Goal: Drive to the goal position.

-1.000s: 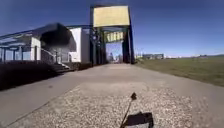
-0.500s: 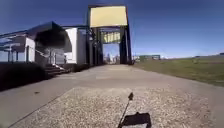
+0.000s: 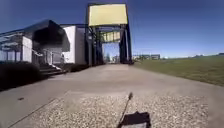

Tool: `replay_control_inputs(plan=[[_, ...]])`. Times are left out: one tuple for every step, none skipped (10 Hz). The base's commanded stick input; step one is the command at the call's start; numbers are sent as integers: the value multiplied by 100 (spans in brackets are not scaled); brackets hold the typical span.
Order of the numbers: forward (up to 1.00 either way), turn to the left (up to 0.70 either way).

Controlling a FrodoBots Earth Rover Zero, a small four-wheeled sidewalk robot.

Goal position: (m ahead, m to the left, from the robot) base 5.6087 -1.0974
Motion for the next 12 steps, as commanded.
replay_control_inputs(plan=[[100, 0], [100, 0], [100, 0], [100, 0], [100, 0], [100, 0], [100, 0], [100, 0], [100, 0], [100, 0], [100, 0], [100, 0]])
